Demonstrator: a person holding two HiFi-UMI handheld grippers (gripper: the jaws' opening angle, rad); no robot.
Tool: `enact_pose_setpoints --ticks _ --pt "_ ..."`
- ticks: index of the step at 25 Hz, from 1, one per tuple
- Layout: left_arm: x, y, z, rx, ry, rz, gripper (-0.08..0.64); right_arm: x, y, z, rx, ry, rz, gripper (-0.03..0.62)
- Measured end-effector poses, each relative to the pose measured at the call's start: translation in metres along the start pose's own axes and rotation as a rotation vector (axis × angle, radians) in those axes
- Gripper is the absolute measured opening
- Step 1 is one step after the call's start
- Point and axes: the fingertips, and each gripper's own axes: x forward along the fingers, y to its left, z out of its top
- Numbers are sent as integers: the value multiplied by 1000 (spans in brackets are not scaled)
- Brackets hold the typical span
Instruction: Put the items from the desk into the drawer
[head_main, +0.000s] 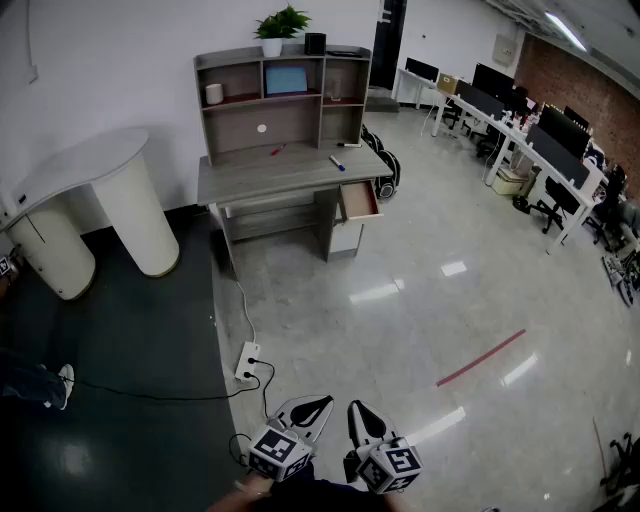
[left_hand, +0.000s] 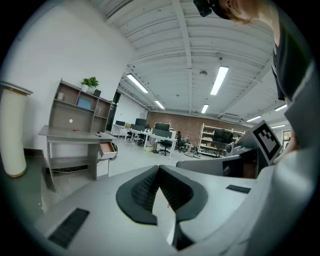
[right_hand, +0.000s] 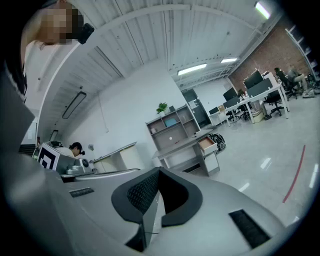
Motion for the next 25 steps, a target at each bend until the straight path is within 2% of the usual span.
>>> enact_pose_setpoints --ticks 6,11,17,20,25 --pt "13 39 10 -3 10 -35 0 42 -4 5 0 -12 -30 12" --pt "21 62 15 11 28 -64 0 75 -11 8 90 -16 -62 12" --pt "21 87 26 -1 26 -82 0 107 -10 13 57 -45 -94 14" --pt "23 93 35 -1 14 -88 0 114 -7 17 80 -60 -91 14" --pt "26 102 32 -27 15 -83 0 119 2 17 60 -62 -47 14"
